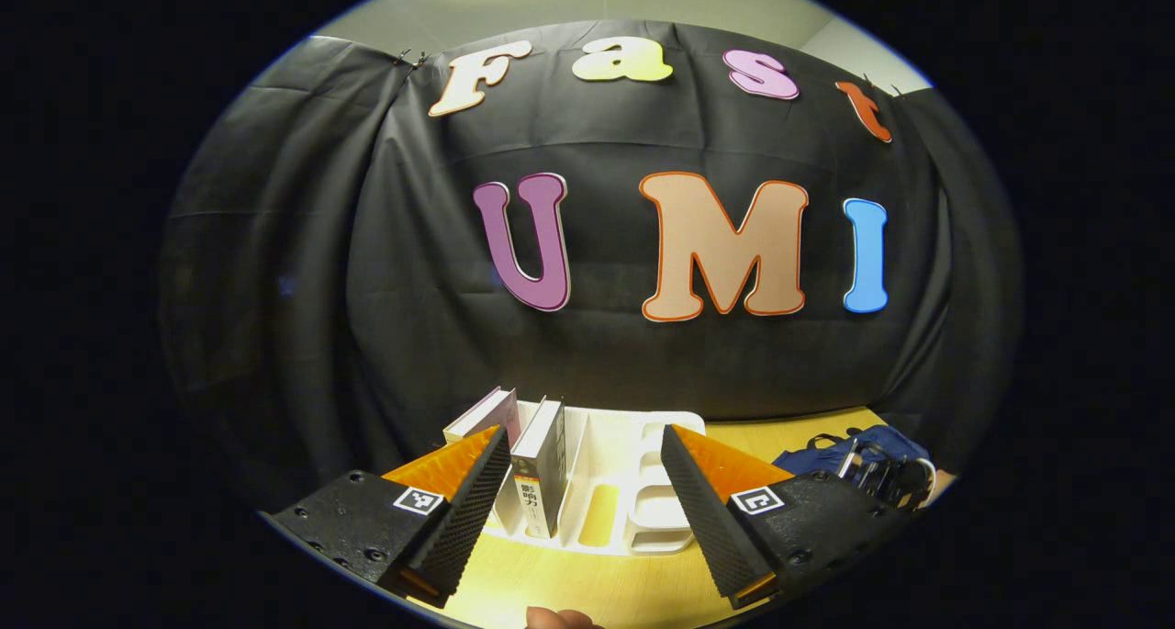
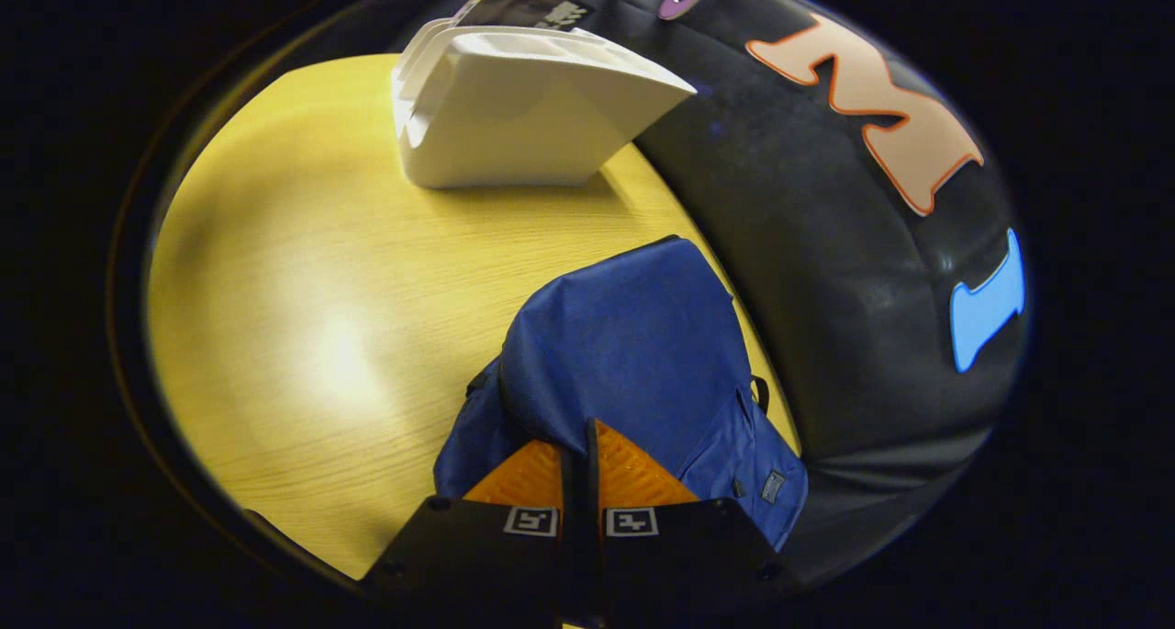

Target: Open the schoolbag, grab two books from the bookshelf and put them into the schoolbag.

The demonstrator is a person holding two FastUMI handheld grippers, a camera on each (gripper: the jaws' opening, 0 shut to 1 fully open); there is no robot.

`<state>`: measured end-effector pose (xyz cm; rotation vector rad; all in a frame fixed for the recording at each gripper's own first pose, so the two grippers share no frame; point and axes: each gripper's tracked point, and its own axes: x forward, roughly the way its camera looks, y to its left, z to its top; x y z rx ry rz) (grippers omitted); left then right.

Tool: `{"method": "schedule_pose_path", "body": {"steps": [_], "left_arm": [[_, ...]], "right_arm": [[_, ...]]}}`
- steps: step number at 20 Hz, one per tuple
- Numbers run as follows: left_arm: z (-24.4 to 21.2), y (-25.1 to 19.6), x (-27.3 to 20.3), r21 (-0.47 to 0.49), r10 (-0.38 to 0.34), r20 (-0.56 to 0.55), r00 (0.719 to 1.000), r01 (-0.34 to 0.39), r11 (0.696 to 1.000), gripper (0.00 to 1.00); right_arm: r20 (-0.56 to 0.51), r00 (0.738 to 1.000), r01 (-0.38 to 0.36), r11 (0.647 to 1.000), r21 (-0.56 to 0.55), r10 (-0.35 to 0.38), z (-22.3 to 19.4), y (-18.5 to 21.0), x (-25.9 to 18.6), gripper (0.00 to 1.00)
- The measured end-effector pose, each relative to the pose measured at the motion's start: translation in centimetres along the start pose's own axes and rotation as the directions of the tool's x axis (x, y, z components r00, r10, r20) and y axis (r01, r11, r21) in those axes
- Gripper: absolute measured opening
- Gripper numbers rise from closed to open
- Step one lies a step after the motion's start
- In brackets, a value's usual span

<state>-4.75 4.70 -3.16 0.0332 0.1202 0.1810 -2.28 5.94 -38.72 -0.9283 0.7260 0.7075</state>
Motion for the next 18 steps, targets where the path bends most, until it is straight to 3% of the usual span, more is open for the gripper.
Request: {"method": "schedule_pose_path", "body": {"steps": [1,2,6,7,8,9,11,13,14,15,16,18], "left_arm": [[-0.2,0.1,0.0,-0.003,0.003,-0.001,1.0,-0.003,1.0,0.97],[-0.2,0.2,0.0,-0.009,0.004,-0.002,1.0,-0.004,1.0,0.97],[-0.7,0.3,0.2,-0.039,0.002,-0.011,1.0,-0.003,0.999,0.97],[-0.9,0.4,0.3,-0.046,0.001,-0.015,1.0,-0.002,0.999,0.97],[-0.9,0.4,0.5,-0.052,0.002,-0.02,1.0,-0.003,0.999,0.97],[-1.2,0.6,0.6,-0.061,0.004,-0.024,1.0,-0.005,0.998,0.97],[-1.5,0.8,0.9,-0.082,0.006,-0.034,0.999,-0.009,0.997,0.97],[-2.1,1.1,1.2,-0.103,0.009,-0.052,0.999,-0.015,0.995,0.97],[-2.3,1.1,1.3,-0.115,0.007,-0.057,0.998,-0.014,0.993,0.97],[-2.3,1.1,1.3,-0.121,0.004,-0.058,0.998,-0.011,0.993,0.98],[-2.3,1.1,1.5,-0.119,0.005,-0.059,0.998,-0.012,0.993,0.98],[-2.2,1.3,1.8,-0.108,0.004,-0.059,0.998,-0.011,0.994,0.98]], "right_arm": [[0.006,1.0,-0.009,1.0,0.026,0.008,0.2,-0.4,-0.4,0.1],[0.009,1.0,-0.013,0.998,0.053,0.013,0.4,-0.8,-0.6,0.01],[0.056,0.998,-0.019,0.984,0.177,0.009,1.6,-3.2,-2.3,0.01],[0.065,0.998,-0.017,0.977,0.214,0.003,1.8,-3.9,-2.7,0.1],[0.08,0.997,-0.015,0.968,0.25,-0.005,2.0,-4.6,-3.2,0.01],[0.093,0.996,-0.014,0.957,0.288,-0.013,2.4,-5.5,-3.8,0.06],[0.105,0.994,-0.009,0.931,0.366,-0.032,2.5,-7.1,-4.7,0.1],[0.104,0.993,0.001,0.898,0.44,-0.052,2.1,-8.7,-5.6,0.01],[0.108,0.992,0.01,0.879,0.477,-0.07,2.0,-9.6,-5.8,0.1],[0.111,0.99,0.016,0.863,0.505,-0.083,2.0,-10.1,-6.0,0.05],[0.115,0.989,0.022,0.844,0.535,-0.098,1.9,-10.8,-6.4,0.1],[0.111,0.985,0.038,0.79,0.612,-0.133,1.6,-12.1,-7.1,0.05]]}}
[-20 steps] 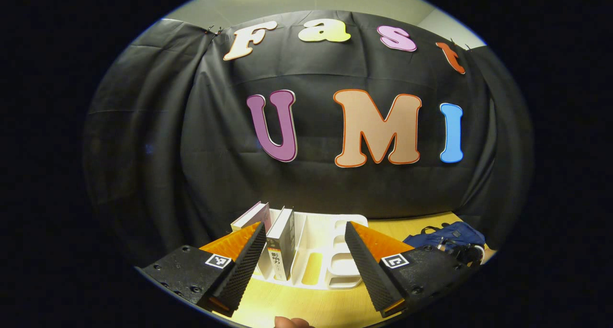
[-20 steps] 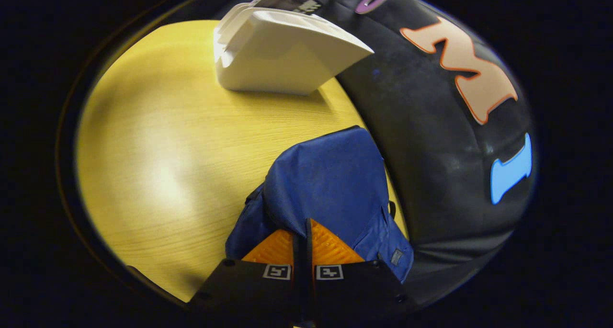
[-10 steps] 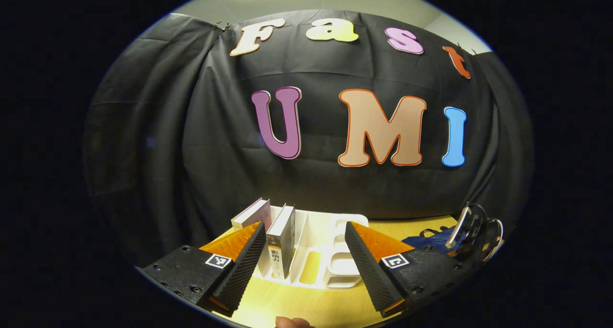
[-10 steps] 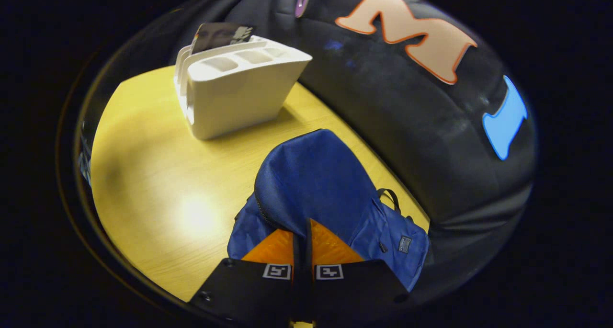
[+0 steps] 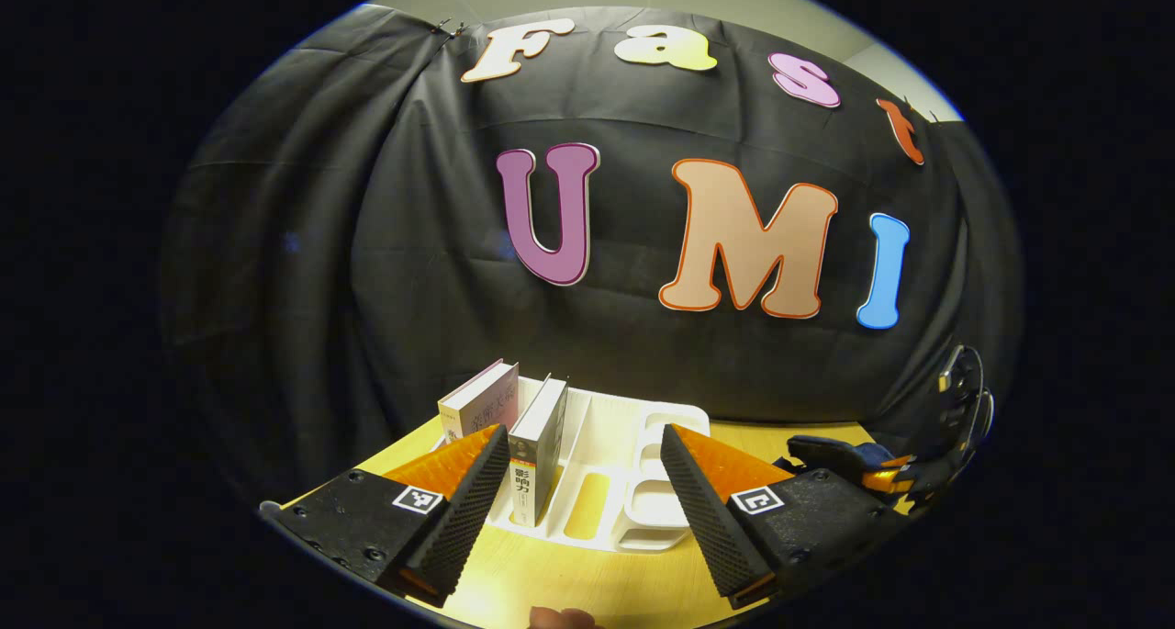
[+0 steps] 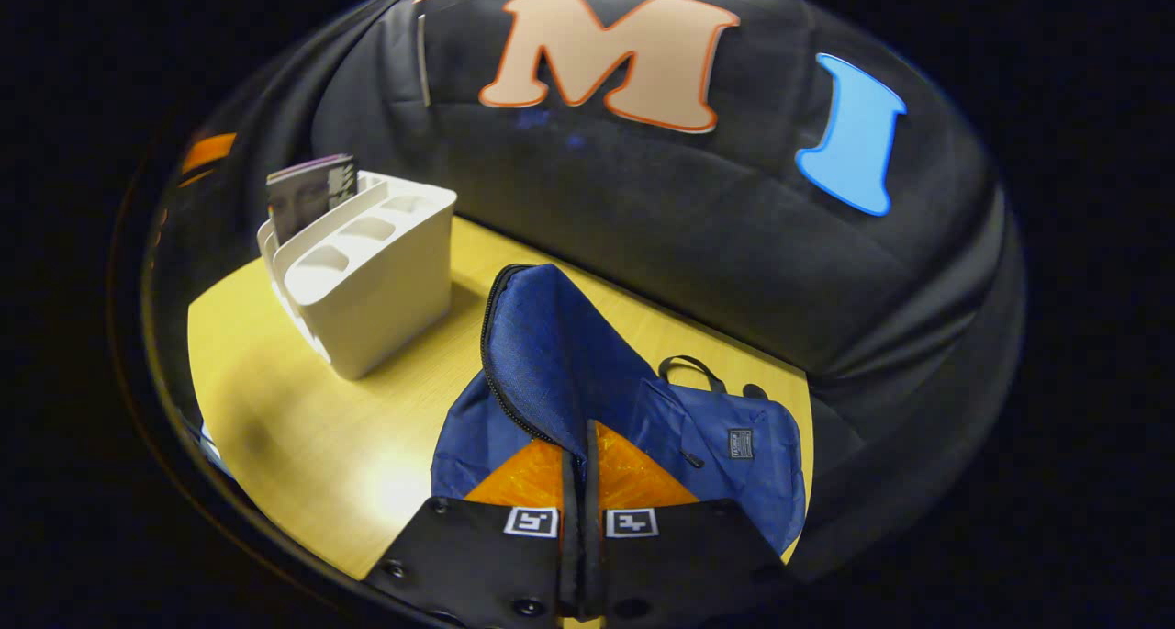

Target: Open the schoolbag, grab two books from the bookshelf and put them into the schoolbag.

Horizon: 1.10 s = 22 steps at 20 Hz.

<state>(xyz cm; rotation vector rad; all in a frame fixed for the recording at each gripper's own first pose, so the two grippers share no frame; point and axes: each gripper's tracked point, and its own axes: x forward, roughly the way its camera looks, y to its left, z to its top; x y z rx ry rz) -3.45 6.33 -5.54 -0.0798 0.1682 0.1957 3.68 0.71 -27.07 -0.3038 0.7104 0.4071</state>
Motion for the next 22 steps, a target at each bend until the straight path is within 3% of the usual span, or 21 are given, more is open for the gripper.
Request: {"method": "schedule_pose_path", "body": {"steps": [3,7,11,15,17,22], "left_arm": [[0.1,0.3,0.5,0.013,-0.001,0.0,1.0,0.001,1.0,0.97],[0.5,0.7,1.9,0.056,-0.007,0.0,1.0,0.007,0.998,0.98],[1.4,1.5,5.0,0.1,-0.02,-0.034,0.999,0.024,0.995,0.97],[0.6,2.0,9.6,0.198,-0.022,-0.156,0.988,0.053,0.979,0.98],[-0.8,1.9,11.6,0.208,-0.04,-0.249,0.968,0.094,0.974,0.96],[-4.3,4.5,14.7,0.209,0.01,-0.432,0.902,0.089,0.974,0.96]], "right_arm": [[0.026,0.998,0.046,0.983,0.177,-0.051,0.4,-1.8,-1.1,0.05],[0.041,0.995,0.077,0.947,0.313,-0.095,0.6,-3.5,-1.5,0.05],[0.046,0.994,0.08,0.929,0.36,-0.104,0.2,-4.2,-1.4,0.05],[0.044,0.993,0.084,0.92,0.384,-0.109,0.5,-4.3,-1.5,0.05],[0.046,0.993,0.086,0.92,0.383,-0.112,0.4,-4.5,-1.6,0.05],[0.059,0.991,0.086,0.904,0.42,-0.121,0.4,-4.6,-2.3,0.05]]}}
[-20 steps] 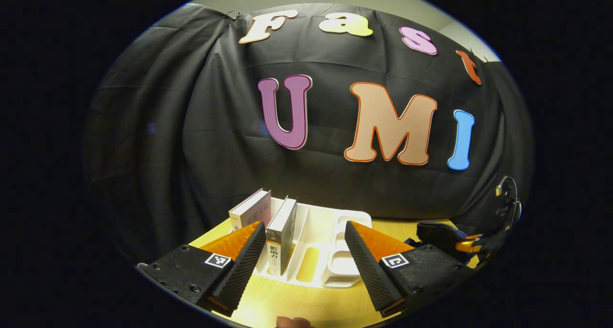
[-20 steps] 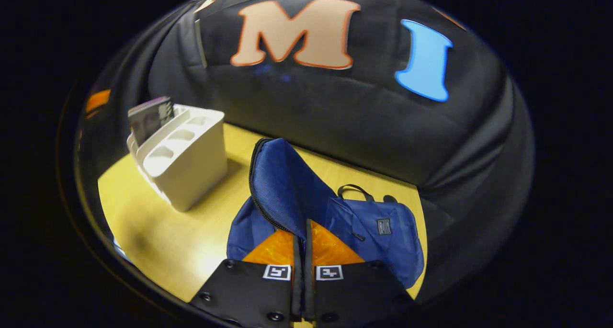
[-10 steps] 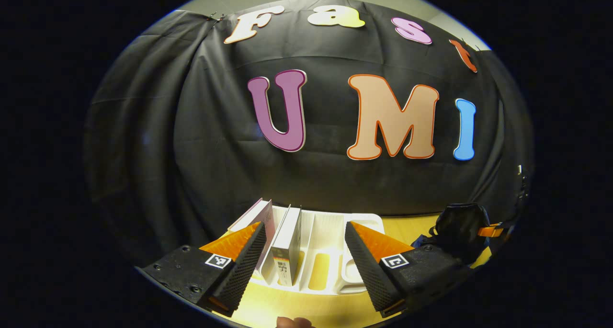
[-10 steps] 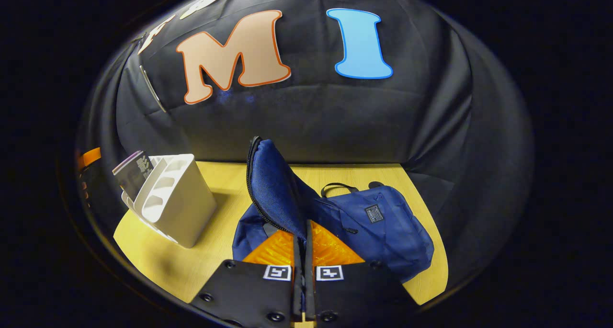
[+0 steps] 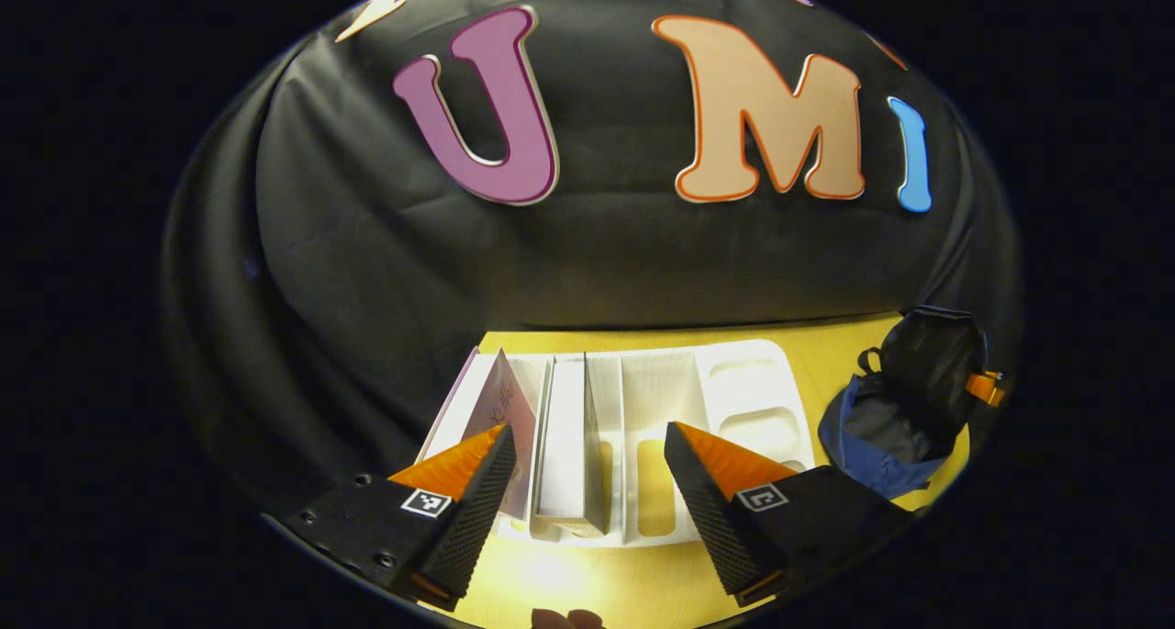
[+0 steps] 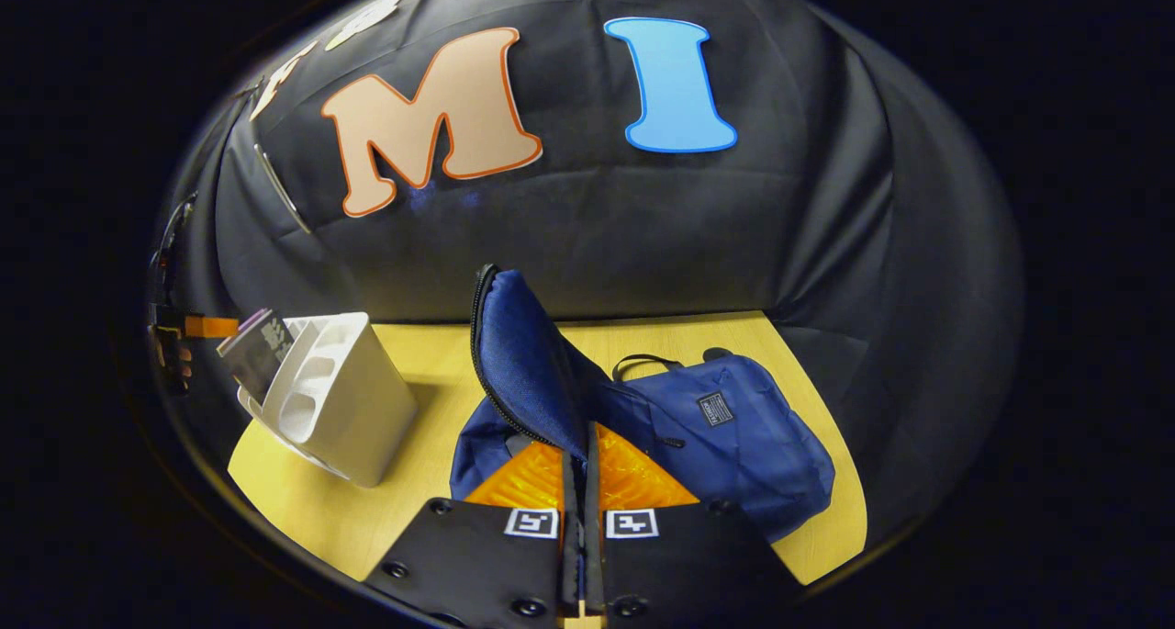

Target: Open the schoolbag, grab two books from the bookshelf and put them into the schoolbag.

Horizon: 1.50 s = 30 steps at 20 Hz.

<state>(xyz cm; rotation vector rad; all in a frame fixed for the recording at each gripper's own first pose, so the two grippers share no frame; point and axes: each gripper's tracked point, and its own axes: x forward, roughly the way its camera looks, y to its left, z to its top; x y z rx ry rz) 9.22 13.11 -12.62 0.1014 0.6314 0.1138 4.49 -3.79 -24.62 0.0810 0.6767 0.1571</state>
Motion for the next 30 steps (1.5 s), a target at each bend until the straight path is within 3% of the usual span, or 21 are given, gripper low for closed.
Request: {"method": "schedule_pose_path", "body": {"steps": [6,10,12,14,17,21,22,23,24,26,27,30], "left_arm": [[-1.2,1.9,4.0,-0.086,-0.027,-0.169,0.985,0.012,0.996,0.94],[-2.5,2.1,5.6,-0.037,-0.015,-0.248,0.969,0.006,0.999,0.94],[-3.0,1.4,6.2,-0.031,-0.042,-0.28,0.959,0.035,0.999,0.93],[-4.5,0.3,6.7,-0.048,-0.1,-0.347,0.933,0.089,0.995,0.82],[-5.7,-0.2,7.3,-0.08,-0.103,-0.406,0.908,0.077,0.994,0.4],[-5.7,0.0,7.1,-0.086,-0.119,-0.394,0.912,0.092,0.992,0.37],[-5.6,0.0,7.1,-0.096,-0.116,-0.386,0.915,0.085,0.992,0.36],[-5.5,0.1,7.0,-0.101,-0.113,-0.386,0.915,0.079,0.992,0.36],[-5.4,0.2,7.0,-0.102,-0.11,-0.386,0.916,0.075,0.992,0.36],[-5.3,0.6,6.4,-0.102,-0.114,-0.382,0.917,0.081,0.991,0.35],[-5.0,0.8,6.0,-0.109,-0.122,-0.375,0.919,0.087,0.99,0.35],[-4.0,1.3,5.4,-0.135,-0.133,-0.357,0.925,0.09,0.987,0.35]], "right_arm": [[0.007,1.0,0.002,1.0,0.01,-0.002,0.1,-0.2,-0.3,0.05],[0.007,1.0,0.002,1.0,0.014,-0.002,0.0,-0.1,-0.3,0.05],[0.006,1.0,0.0,1.0,0.024,0.0,0.0,0.0,-0.2,0.05],[0.007,1.0,0.0,0.999,0.04,0.0,0.0,-0.1,-0.3,0.05],[0.011,1.0,0.006,0.999,0.051,-0.007,-0.1,-0.5,-0.4,0.05],[0.008,1.0,0.009,0.999,0.046,-0.009,0.0,-0.5,-0.5,0.05],[0.009,1.0,0.009,0.999,0.046,-0.01,0.1,-0.5,-0.3,0.1],[0.008,1.0,0.009,0.999,0.046,-0.01,0.0,-0.4,-0.4,0.05],[0.006,1.0,0.01,0.999,0.045,-0.01,0.1,-0.4,-0.4,0.1],[0.006,1.0,0.01,0.999,0.042,-0.011,0.2,-0.4,-0.4,0.05],[0.005,1.0,0.01,0.999,0.046,-0.01,0.3,-0.4,-0.3,0.1],[0.006,1.0,0.012,0.999,0.053,-0.013,0.3,-0.4,-0.5,0.05]]}}
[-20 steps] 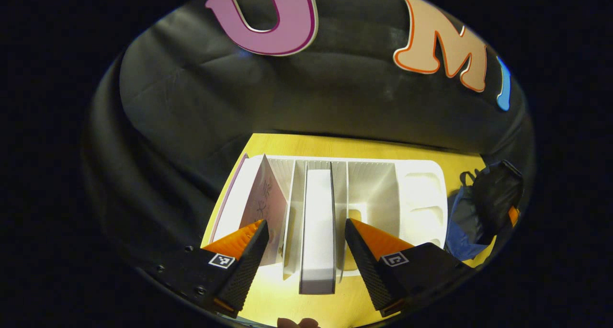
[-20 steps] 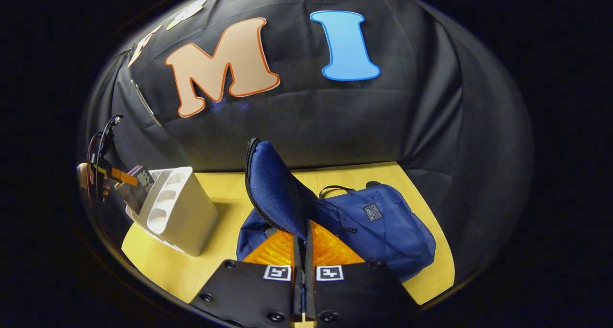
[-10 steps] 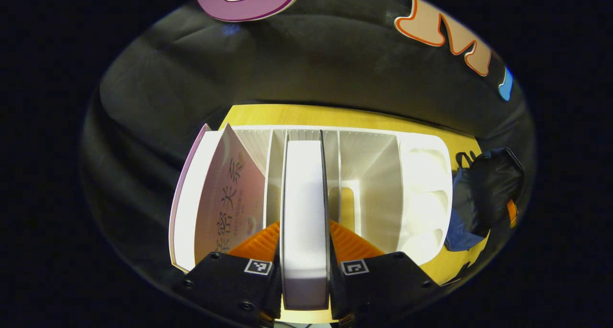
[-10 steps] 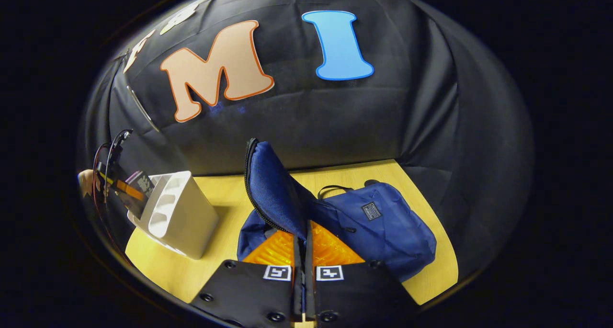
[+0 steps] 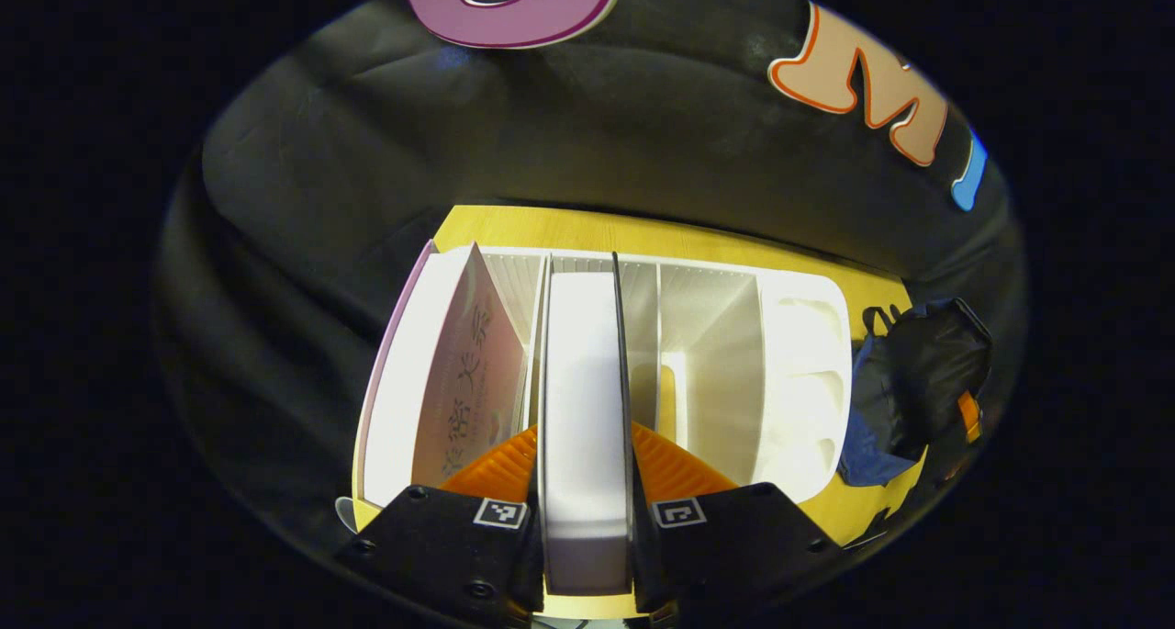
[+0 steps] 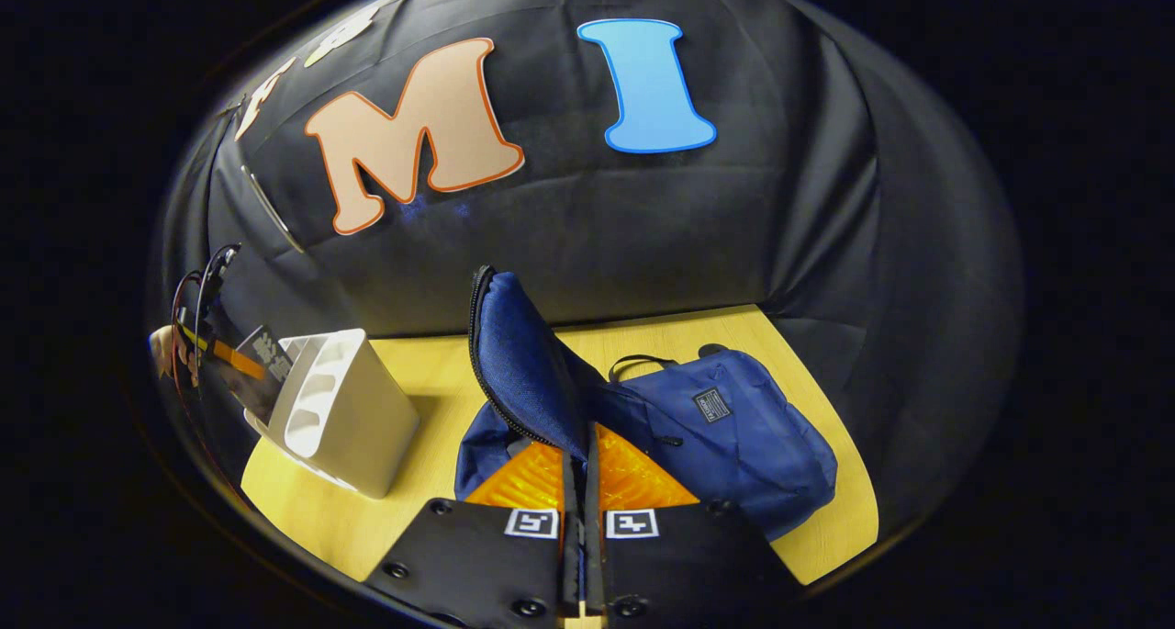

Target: Open the schoolbag, grab two books from the bookshelf and put them into the schoolbag.

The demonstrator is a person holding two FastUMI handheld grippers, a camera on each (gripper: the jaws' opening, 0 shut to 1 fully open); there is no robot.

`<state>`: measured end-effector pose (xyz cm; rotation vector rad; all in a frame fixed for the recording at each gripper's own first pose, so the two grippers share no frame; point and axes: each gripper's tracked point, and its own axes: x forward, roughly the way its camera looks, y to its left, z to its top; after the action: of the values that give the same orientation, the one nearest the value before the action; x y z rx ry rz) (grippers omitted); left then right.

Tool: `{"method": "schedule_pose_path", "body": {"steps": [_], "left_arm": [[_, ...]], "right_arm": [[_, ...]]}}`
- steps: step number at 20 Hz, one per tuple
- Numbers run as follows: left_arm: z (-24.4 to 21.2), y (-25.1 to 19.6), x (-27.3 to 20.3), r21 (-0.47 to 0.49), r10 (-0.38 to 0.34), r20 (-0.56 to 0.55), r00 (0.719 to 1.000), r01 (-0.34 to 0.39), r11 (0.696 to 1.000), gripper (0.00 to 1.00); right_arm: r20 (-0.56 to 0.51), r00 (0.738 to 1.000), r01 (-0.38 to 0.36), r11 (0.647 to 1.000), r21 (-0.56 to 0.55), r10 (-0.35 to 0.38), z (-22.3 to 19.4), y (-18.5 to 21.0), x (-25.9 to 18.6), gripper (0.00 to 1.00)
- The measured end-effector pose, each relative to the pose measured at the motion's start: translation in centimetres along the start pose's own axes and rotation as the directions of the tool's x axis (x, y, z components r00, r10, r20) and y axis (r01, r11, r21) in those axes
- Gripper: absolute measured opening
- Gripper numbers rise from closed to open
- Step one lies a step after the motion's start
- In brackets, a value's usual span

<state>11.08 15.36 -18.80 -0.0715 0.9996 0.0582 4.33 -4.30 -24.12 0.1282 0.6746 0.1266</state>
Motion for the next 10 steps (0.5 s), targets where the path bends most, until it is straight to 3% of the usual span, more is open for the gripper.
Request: {"method": "schedule_pose_path", "body": {"steps": [4,10], "left_arm": [[1.1,0.6,-1.6,-0.052,-0.023,0.024,0.999,0.024,0.998,0.34],[4.0,1.2,-6.1,-0.16,-0.11,0.108,0.988,0.127,0.979,0.34]], "right_arm": [[0.002,1.0,0.0,1.0,0.003,0.0,0.0,0.0,-0.1,0.05],[-0.002,1.0,-0.001,1.0,0.0,0.001,-0.2,0.0,-0.1,0.05]]}}
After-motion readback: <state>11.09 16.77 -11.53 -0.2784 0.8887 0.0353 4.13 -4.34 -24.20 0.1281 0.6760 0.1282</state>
